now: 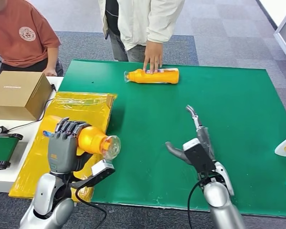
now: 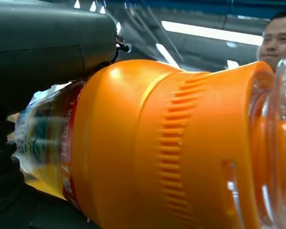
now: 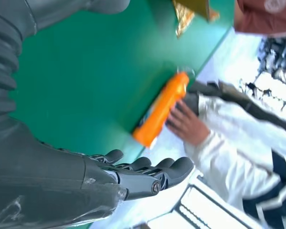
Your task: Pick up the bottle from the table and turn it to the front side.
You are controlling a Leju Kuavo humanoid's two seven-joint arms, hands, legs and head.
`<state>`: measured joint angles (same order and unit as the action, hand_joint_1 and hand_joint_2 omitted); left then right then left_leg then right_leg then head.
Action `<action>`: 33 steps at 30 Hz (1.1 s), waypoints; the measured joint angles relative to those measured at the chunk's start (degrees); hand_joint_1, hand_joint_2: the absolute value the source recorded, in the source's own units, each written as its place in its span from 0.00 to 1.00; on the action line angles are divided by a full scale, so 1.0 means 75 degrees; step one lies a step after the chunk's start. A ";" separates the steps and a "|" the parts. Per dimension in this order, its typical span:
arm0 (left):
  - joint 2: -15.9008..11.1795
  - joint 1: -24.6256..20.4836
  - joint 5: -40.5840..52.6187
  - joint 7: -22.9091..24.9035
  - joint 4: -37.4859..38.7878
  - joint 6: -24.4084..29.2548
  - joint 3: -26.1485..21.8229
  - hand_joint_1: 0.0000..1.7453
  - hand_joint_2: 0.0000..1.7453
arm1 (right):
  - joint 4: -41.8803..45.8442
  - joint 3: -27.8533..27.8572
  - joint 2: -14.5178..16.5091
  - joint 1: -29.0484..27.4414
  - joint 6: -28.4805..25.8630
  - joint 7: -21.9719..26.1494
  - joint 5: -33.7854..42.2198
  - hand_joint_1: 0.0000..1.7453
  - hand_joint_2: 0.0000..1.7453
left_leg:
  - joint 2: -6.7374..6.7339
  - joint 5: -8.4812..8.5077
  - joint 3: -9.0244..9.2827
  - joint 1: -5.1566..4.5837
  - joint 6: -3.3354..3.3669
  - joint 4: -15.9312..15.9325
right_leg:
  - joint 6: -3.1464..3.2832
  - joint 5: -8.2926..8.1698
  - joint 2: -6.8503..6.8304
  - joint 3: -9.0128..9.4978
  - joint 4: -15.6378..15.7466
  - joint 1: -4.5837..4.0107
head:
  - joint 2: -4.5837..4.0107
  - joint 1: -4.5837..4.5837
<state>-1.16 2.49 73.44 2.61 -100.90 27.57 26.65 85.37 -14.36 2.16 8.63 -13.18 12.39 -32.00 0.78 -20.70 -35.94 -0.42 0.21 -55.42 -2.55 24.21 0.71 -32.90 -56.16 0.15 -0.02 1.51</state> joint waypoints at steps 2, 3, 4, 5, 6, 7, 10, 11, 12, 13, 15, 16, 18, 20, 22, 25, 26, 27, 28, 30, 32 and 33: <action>0.0045 0.0067 0.0606 0.0351 0.0106 0.0042 -0.0188 1.00 1.00 | 0.0248 0.0184 0.0000 -0.0058 0.0014 0.0003 -0.0031 0.00 1.00 | -0.0001 0.0000 0.0000 0.0001 -0.0001 0.0000 | 0.0000 0.0000 0.0001 -0.0001 0.0000 -0.0001 | 0.0000 0.0000; 0.0066 0.0083 0.0807 0.0475 0.0199 0.0037 -0.0287 1.00 1.00 | 0.0361 0.0247 0.0000 -0.0083 0.0017 0.0008 -0.0044 0.00 1.00 | -0.0001 0.0000 0.0000 0.0001 -0.0001 0.0000 | 0.0001 0.0000 0.0001 -0.0001 0.0000 -0.0001 | 0.0001 -0.0001; 0.0082 0.0088 0.0915 0.0547 0.0317 -0.0003 -0.0382 1.00 1.00 | 0.0460 0.0284 0.0000 -0.0102 0.0024 0.0016 -0.0055 0.00 1.00 | -0.0001 0.0000 0.0000 0.0001 -0.0001 0.0000 | 0.0001 0.0000 0.0001 -0.0002 0.0000 -0.0001 | 0.0001 -0.0001; 0.0094 0.0081 0.0933 0.0573 0.0459 -0.0086 -0.0478 1.00 1.00 | 0.0552 0.0304 0.0000 -0.0114 0.0036 0.0029 -0.0060 0.00 1.00 | -0.0001 0.0000 0.0000 0.0001 -0.0001 0.0000 | 0.0001 0.0000 0.0001 -0.0002 0.0000 -0.0001 | 0.0001 -0.0001; 0.0104 0.0074 0.0872 0.0552 0.0641 -0.0201 -0.0577 1.00 1.00 | 0.0649 0.0315 0.0000 -0.0118 0.0058 0.0047 -0.0053 0.00 1.00 | -0.0001 0.0000 0.0001 0.0001 -0.0002 0.0000 | 0.0001 0.0000 0.0001 -0.0003 0.0000 -0.0001 | 0.0001 -0.0001; 0.0112 0.0068 0.0783 0.0501 0.0837 -0.0315 -0.0672 1.00 1.00 | 0.0750 0.0322 0.0000 -0.0120 0.0084 0.0067 -0.0029 0.00 1.00 | -0.0002 0.0001 0.0001 0.0001 -0.0002 0.0000 | 0.0001 0.0000 0.0001 -0.0004 0.0000 -0.0001 | 0.0001 0.0000; 0.0127 0.0045 0.0625 0.0298 0.1445 -0.0446 -0.0901 1.00 1.00 | 0.1045 0.0347 0.0000 -0.0122 0.0158 0.0128 0.0092 0.00 1.00 | -0.0002 0.0001 0.0000 0.0002 -0.0001 0.0000 | 0.0001 0.0000 0.0001 -0.0004 0.0000 -0.0001 | -0.0001 -0.0001; 0.0128 0.0028 0.0627 0.0240 0.1626 -0.0445 -0.0955 1.00 1.00 | 0.1129 0.0353 0.0000 -0.0122 0.0173 0.0156 0.0134 0.00 1.00 | -0.0002 0.0001 0.0000 0.0001 -0.0001 0.0000 | 0.0000 0.0000 0.0001 -0.0004 0.0000 0.0000 | -0.0001 -0.0001; 0.0128 0.0001 0.0631 0.0176 0.1826 -0.0435 -0.1004 1.00 1.00 | 0.1211 0.0358 -0.0001 -0.0122 0.0183 0.0191 0.0176 0.00 1.00 | -0.0002 0.0001 0.0000 0.0001 -0.0001 0.0000 | 0.0000 0.0000 0.0001 -0.0004 0.0000 0.0000 | -0.0001 -0.0001; 0.0128 -0.0039 0.0640 0.0120 0.2031 -0.0414 -0.1046 1.00 1.00 | 0.1286 0.0360 -0.0004 -0.0121 0.0189 0.0232 0.0212 0.00 1.00 | -0.0002 0.0001 0.0000 0.0000 0.0000 0.0000 | 0.0000 0.0000 0.0001 -0.0003 0.0000 0.0001 | -0.0001 -0.0001; 0.0121 -0.0166 0.0672 0.0037 0.2487 -0.0353 -0.1119 1.00 1.00 | 0.1419 0.0362 -0.0017 -0.0116 0.0197 0.0316 0.0251 0.00 1.00 | -0.0001 0.0001 -0.0001 0.0000 0.0000 0.0000 | 0.0000 -0.0001 0.0001 -0.0002 0.0001 0.0001 | 0.0001 -0.0001; 0.0115 -0.0245 0.0693 0.0013 0.2714 -0.0315 -0.1149 1.00 1.00 | 0.1473 0.0362 -0.0023 -0.0112 0.0198 0.0347 0.0249 0.00 1.00 | -0.0001 0.0001 -0.0001 0.0000 0.0000 0.0000 | 0.0000 -0.0001 0.0001 -0.0002 0.0001 0.0001 | 0.0001 -0.0001; 0.0101 -0.0415 0.0740 -0.0039 0.3132 -0.0250 -0.1200 1.00 1.00 | 0.1547 0.0356 -0.0031 -0.0098 0.0198 0.0370 0.0219 0.00 1.00 | -0.0001 0.0001 -0.0001 0.0000 0.0000 0.0000 | 0.0000 -0.0001 0.0001 -0.0001 0.0000 0.0001 | 0.0001 -0.0001; 0.0082 -0.0575 0.0824 -0.0080 0.3441 -0.0228 -0.1232 1.00 1.00 | 0.1581 0.0340 -0.0034 -0.0083 0.0196 0.0357 0.0151 0.00 1.00 | -0.0001 0.0002 -0.0001 0.0000 -0.0001 0.0000 | 0.0000 -0.0001 0.0001 -0.0001 0.0000 0.0000 | 0.0001 0.0000; 0.0057 -0.0725 0.0948 -0.0102 0.3651 -0.0234 -0.1245 1.00 1.00 | 0.1593 0.0310 -0.0036 -0.0066 0.0190 0.0334 0.0082 0.00 1.00 | -0.0001 0.0002 -0.0001 0.0001 -0.0001 0.0000 | 0.0000 -0.0001 0.0001 -0.0001 0.0000 0.0000 | 0.0002 0.0000; 0.0028 -0.0961 0.1126 -0.0102 0.3824 -0.0377 -0.1240 0.50 1.00 | 0.1594 0.0253 -0.0043 -0.0034 0.0181 0.0315 0.0043 0.00 1.00 | -0.0001 0.0003 0.0000 0.0001 -0.0002 0.0000 | 0.0000 -0.0002 0.0001 -0.0001 -0.0001 -0.0001 | 0.0000 0.0000; 0.0023 -0.1031 0.1181 -0.0084 0.3853 -0.0464 -0.1227 0.25 1.00 | 0.1594 0.0242 -0.0044 -0.0027 0.0181 0.0313 0.0044 0.00 1.00 | -0.0001 0.0003 0.0000 0.0001 -0.0002 0.0000 | 0.0000 -0.0002 0.0001 -0.0001 -0.0001 0.0000 | 0.0001 0.0000; 0.0018 -0.1091 0.1238 -0.0056 0.3871 -0.0544 -0.1207 0.00 1.00 | 0.1594 0.0234 -0.0044 -0.0024 0.0181 0.0313 0.0046 0.00 1.00 | -0.0001 0.0003 0.0000 0.0001 -0.0002 0.0000 | 0.0000 -0.0002 0.0001 -0.0001 -0.0001 0.0000 | 0.0001 0.0000; 0.0015 -0.1140 0.1290 -0.0025 0.3880 -0.0605 -0.1179 0.00 1.00 | 0.1594 0.0231 -0.0047 -0.0024 0.0180 0.0313 0.0047 0.00 1.00 | -0.0001 0.0003 -0.0001 0.0001 -0.0002 0.0000 | 0.0000 -0.0002 0.0001 -0.0001 -0.0001 0.0000 | 0.0001 0.0000; 0.0005 -0.1219 0.1398 0.0033 0.3868 -0.0680 -0.1069 0.00 1.00 | 0.1600 0.0231 -0.0060 -0.0036 0.0178 0.0318 0.0027 0.00 1.00 | -0.0001 0.0003 -0.0001 0.0000 -0.0001 0.0000 | 0.0000 -0.0001 0.0001 -0.0001 0.0000 0.0000 | 0.0001 -0.0001; -0.0007 -0.1258 0.1465 0.0063 0.3816 -0.0711 -0.0939 0.00 0.50 | 0.1613 0.0233 -0.0078 -0.0067 0.0179 0.0329 -0.0020 0.00 1.00 | -0.0001 0.0003 -0.0001 0.0000 -0.0001 -0.0001 | 0.0000 -0.0001 0.0001 -0.0001 0.0000 0.0000 | 0.0001 -0.0001; -0.0010 -0.1260 0.1476 0.0068 0.3777 -0.0715 -0.0889 0.00 0.25 | 0.1622 0.0234 -0.0085 -0.0085 0.0180 0.0336 -0.0042 0.00 1.00 | -0.0001 0.0002 -0.0002 0.0000 -0.0001 -0.0001 | 0.0000 -0.0001 0.0001 -0.0001 0.0000 0.0000 | 0.0002 0.0000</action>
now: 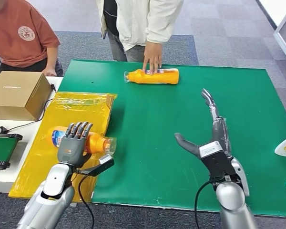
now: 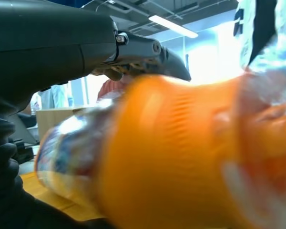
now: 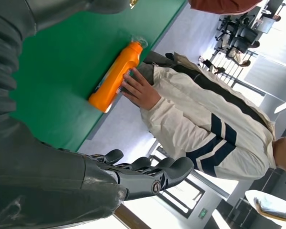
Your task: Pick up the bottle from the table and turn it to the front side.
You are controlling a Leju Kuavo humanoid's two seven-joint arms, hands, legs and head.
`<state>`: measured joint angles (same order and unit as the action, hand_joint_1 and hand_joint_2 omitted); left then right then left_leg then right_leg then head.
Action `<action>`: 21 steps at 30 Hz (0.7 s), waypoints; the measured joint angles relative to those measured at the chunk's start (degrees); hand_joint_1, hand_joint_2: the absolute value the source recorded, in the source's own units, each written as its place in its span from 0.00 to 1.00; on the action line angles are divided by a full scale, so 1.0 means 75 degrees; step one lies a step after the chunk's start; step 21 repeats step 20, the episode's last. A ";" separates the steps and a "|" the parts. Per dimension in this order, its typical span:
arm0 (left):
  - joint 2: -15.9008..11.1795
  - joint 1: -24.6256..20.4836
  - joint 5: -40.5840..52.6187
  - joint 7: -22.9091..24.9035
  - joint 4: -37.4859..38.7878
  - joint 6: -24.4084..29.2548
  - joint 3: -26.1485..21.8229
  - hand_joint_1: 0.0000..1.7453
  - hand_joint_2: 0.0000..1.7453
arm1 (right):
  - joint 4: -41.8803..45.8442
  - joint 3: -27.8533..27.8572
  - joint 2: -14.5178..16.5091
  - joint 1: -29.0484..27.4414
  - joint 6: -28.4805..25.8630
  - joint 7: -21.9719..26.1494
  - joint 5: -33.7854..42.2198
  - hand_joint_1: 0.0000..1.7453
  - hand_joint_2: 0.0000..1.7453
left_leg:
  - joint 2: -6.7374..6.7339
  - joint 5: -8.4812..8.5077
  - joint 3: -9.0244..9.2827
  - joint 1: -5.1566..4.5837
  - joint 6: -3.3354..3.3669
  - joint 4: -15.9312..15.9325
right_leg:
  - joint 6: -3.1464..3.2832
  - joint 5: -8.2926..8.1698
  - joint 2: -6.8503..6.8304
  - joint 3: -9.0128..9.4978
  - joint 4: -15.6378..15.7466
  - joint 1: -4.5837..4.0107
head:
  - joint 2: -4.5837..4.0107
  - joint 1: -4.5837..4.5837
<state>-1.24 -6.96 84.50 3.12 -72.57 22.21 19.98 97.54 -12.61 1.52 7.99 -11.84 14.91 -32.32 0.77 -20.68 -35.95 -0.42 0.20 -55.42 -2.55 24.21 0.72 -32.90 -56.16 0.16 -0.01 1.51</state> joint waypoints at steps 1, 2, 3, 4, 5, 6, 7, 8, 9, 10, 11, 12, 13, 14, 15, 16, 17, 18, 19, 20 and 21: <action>-0.0003 0.0000 0.0001 0.0004 -0.0037 -0.0003 0.0042 0.00 0.00 | 0.0012 0.0000 -0.0007 -0.0015 0.0001 0.0006 -0.0022 0.00 1.00 | 0.0000 0.0000 0.0000 0.0000 0.0000 0.0000 | 0.0000 0.0000 0.0000 0.0000 0.0000 0.0000 | 0.0001 0.0000; -0.0007 0.0000 0.0002 0.0007 -0.0077 -0.0009 0.0087 0.00 0.00 | 0.0027 0.0000 -0.0012 -0.0026 0.0001 0.0012 -0.0041 0.00 1.00 | 0.0000 0.0000 0.0000 0.0000 0.0000 0.0000 | 0.0000 0.0000 0.0000 0.0000 0.0000 0.0000 | 0.0001 0.0000; -0.0012 0.0001 0.0003 0.0007 -0.0111 -0.0020 0.0133 0.00 0.00 | 0.0038 0.0000 -0.0017 -0.0032 0.0000 0.0019 -0.0058 0.00 1.00 | 0.0000 0.0000 0.0000 0.0000 0.0000 0.0000 | 0.0000 0.0000 0.0000 0.0000 0.0000 0.0000 | 0.0001 0.0000; -0.0018 0.0002 0.0003 0.0007 -0.0143 -0.0035 0.0181 0.00 0.00 | 0.0049 -0.0001 -0.0020 -0.0037 -0.0001 0.0026 -0.0079 0.00 1.00 | 0.0000 -0.0001 0.0000 0.0000 0.0000 0.0000 | 0.0000 0.0000 0.0000 0.0000 0.0000 0.0000 | 0.0001 0.0000; -0.0025 0.0005 0.0003 0.0007 -0.0173 -0.0050 0.0232 0.00 0.00 | 0.0064 -0.0001 -0.0022 -0.0044 -0.0004 0.0036 -0.0105 0.00 1.00 | 0.0000 0.0000 0.0000 0.0000 0.0000 0.0000 | 0.0000 0.0000 0.0000 -0.0001 0.0000 -0.0001 | 0.0001 0.0000; -0.0033 0.0009 0.0000 0.0007 -0.0201 -0.0066 0.0278 0.00 0.00 | 0.0083 -0.0003 -0.0023 -0.0052 -0.0006 0.0047 -0.0134 0.00 1.00 | 0.0000 0.0000 0.0000 0.0001 0.0000 0.0000 | 0.0000 0.0000 0.0000 -0.0001 0.0000 -0.0001 | 0.0001 0.0000; -0.0042 0.0016 -0.0021 0.0002 -0.0234 -0.0082 0.0323 0.00 0.00 | 0.0111 -0.0005 -0.0024 -0.0062 -0.0011 0.0059 -0.0165 0.00 1.00 | 0.0000 0.0000 0.0000 0.0001 0.0000 0.0000 | 0.0000 0.0000 0.0000 -0.0001 0.0000 -0.0001 | 0.0001 0.0000; -0.0050 0.0025 -0.0056 -0.0009 -0.0272 -0.0100 0.0364 0.00 0.00 | 0.0144 -0.0007 -0.0025 -0.0071 -0.0020 0.0071 -0.0190 0.00 1.00 | 0.0000 0.0000 0.0000 0.0001 0.0000 0.0000 | 0.0000 0.0000 0.0000 -0.0001 0.0000 -0.0001 | 0.0000 0.0000; -0.0057 0.0037 -0.0106 -0.0028 -0.0316 -0.0117 0.0396 0.00 0.00 | 0.0178 -0.0009 -0.0025 -0.0083 -0.0030 0.0079 -0.0211 0.00 1.00 | 0.0000 0.0000 0.0000 0.0001 0.0000 0.0000 | 0.0000 0.0000 0.0000 -0.0001 0.0000 -0.0001 | 0.0000 0.0000; -0.0063 0.0053 -0.0175 -0.0055 -0.0367 -0.0132 0.0424 0.00 0.00 | 0.0214 -0.0012 -0.0026 -0.0101 -0.0044 0.0084 -0.0230 0.00 1.00 | 0.0000 0.0000 0.0000 0.0001 0.0000 0.0000 | 0.0000 0.0000 0.0000 0.0000 0.0000 -0.0001 | 0.0000 0.0000; -0.0068 0.0073 -0.0248 -0.0082 -0.0429 -0.0140 0.0448 0.00 0.00 | 0.0249 -0.0013 -0.0028 -0.0123 -0.0059 0.0087 -0.0246 0.00 1.00 | 0.0000 0.0000 0.0000 0.0001 0.0000 0.0000 | 0.0000 0.0000 0.0000 0.0000 0.0000 -0.0001 | -0.0001 0.0000; -0.0073 0.0097 -0.0324 -0.0111 -0.0498 -0.0141 0.0468 0.00 0.00 | 0.0282 -0.0014 -0.0029 -0.0148 -0.0071 0.0090 -0.0262 0.00 1.00 | 0.0000 0.0000 0.0000 0.0001 0.0000 0.0000 | 0.0000 0.0000 -0.0001 0.0000 0.0000 -0.0001 | 0.0000 0.0000; -0.0079 0.0126 -0.0422 -0.0146 -0.0576 -0.0141 0.0487 0.00 0.00 | 0.0312 -0.0015 -0.0032 -0.0176 -0.0085 0.0092 -0.0276 0.00 1.00 | 0.0000 0.0000 0.0000 0.0001 0.0000 0.0000 | 0.0000 0.0000 -0.0001 0.0001 0.0000 -0.0001 | 0.0000 0.0000; -0.0083 0.0160 -0.0536 -0.0189 -0.0664 -0.0140 0.0502 0.00 0.00 | 0.0339 -0.0015 -0.0035 -0.0206 -0.0100 0.0093 -0.0289 0.00 1.00 | 0.0000 -0.0001 -0.0001 0.0001 0.0000 0.0000 | 0.0000 0.0000 0.0000 0.0001 0.0000 -0.0001 | 0.0000 0.0000; -0.0087 0.0199 -0.0657 -0.0238 -0.0756 -0.0139 0.0514 0.00 0.00 | 0.0361 -0.0015 -0.0038 -0.0238 -0.0115 0.0093 -0.0302 0.00 1.00 | 0.0000 -0.0001 -0.0001 0.0000 0.0001 0.0000 | 0.0000 0.0000 0.0000 0.0001 0.0000 -0.0001 | 0.0000 0.0000; -0.0090 0.0242 -0.0814 -0.0306 -0.0858 -0.0138 0.0523 0.00 0.00 | 0.0384 -0.0015 -0.0041 -0.0270 -0.0131 0.0093 -0.0317 0.00 1.00 | 0.0000 -0.0001 -0.0001 0.0000 0.0001 0.0000 | 0.0000 0.0001 0.0000 0.0000 0.0000 -0.0001 | 0.0000 0.0000; -0.0093 0.0291 -0.1013 -0.0394 -0.0969 -0.0138 0.0528 0.00 0.00 | 0.0407 -0.0015 -0.0045 -0.0299 -0.0151 0.0093 -0.0334 0.00 1.00 | 0.0000 -0.0001 -0.0001 0.0000 0.0001 0.0000 | 0.0000 0.0001 0.0000 0.0000 0.0000 0.0000 | 0.0000 0.0000; -0.0095 0.0345 -0.1271 -0.0505 -0.1091 -0.0146 0.0530 0.00 0.00 | 0.0428 -0.0015 -0.0049 -0.0326 -0.0173 0.0093 -0.0356 0.00 1.00 | 0.0000 -0.0002 -0.0001 0.0000 0.0001 0.0000 | 0.0000 0.0001 0.0000 0.0000 0.0001 0.0000 | -0.0001 0.0000; -0.0097 0.0417 -0.1640 -0.0666 -0.1242 -0.0188 0.0530 0.00 0.25 | 0.0456 -0.0014 -0.0053 -0.0364 -0.0200 0.0093 -0.0383 0.00 1.00 | 0.0000 -0.0002 -0.0001 0.0000 0.0001 0.0000 | 0.0000 0.0001 0.0000 -0.0001 0.0001 0.0000 | 0.0000 -0.0001; -0.0098 0.0452 -0.1831 -0.0747 -0.1316 -0.0205 0.0530 0.00 0.33 | 0.0469 -0.0014 -0.0056 -0.0381 -0.0216 0.0093 -0.0397 0.00 1.00 | 0.0000 -0.0002 -0.0001 0.0000 0.0001 0.0000 | 0.0000 0.0001 0.0000 -0.0001 0.0001 0.0000 | 0.0000 -0.0001; -0.0098 0.0452 -0.1831 -0.0747 -0.1316 -0.0205 0.0530 0.00 0.33 | 0.0469 -0.0014 -0.0056 -0.0381 -0.0216 0.0093 -0.0397 0.00 1.00 | 0.0000 -0.0002 -0.0001 0.0000 0.0001 0.0000 | 0.0000 0.0001 0.0000 -0.0001 0.0001 0.0000 | 0.0000 -0.0001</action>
